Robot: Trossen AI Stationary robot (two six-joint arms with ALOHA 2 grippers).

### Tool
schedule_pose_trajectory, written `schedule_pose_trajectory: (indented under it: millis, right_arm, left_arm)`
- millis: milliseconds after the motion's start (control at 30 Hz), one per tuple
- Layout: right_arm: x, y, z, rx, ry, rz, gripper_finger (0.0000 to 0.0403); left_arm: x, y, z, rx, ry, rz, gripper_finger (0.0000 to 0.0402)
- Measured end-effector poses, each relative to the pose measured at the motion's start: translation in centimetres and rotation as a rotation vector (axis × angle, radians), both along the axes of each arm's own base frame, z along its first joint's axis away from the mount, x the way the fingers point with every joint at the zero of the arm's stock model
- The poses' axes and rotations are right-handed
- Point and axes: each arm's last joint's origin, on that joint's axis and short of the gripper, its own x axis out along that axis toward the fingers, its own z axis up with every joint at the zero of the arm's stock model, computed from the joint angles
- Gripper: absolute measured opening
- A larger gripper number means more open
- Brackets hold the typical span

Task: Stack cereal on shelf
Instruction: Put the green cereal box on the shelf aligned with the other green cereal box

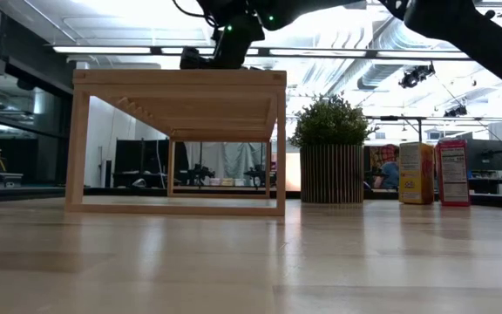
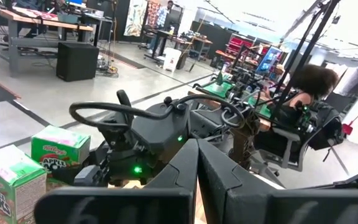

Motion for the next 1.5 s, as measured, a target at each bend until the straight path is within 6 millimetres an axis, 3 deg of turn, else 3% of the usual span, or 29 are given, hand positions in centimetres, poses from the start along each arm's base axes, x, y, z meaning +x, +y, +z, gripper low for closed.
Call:
schedule_pose_trajectory:
  millis: [1233, 1500]
  right_arm:
    - [0.3, -0.6, -1.0, 0.022, 0.033, 0.063, 0.0188]
    - [0.4, -0.6, -1.2, 0.038, 0.044, 0.097, 0.0222]
  left_arm:
    - [0.1, 0.0, 0.0, 0.009, 0.009, -0.001, 0.0000]
    - [0.1, 0.0, 0.0, 0.024, 0.015, -0.002, 0.0000]
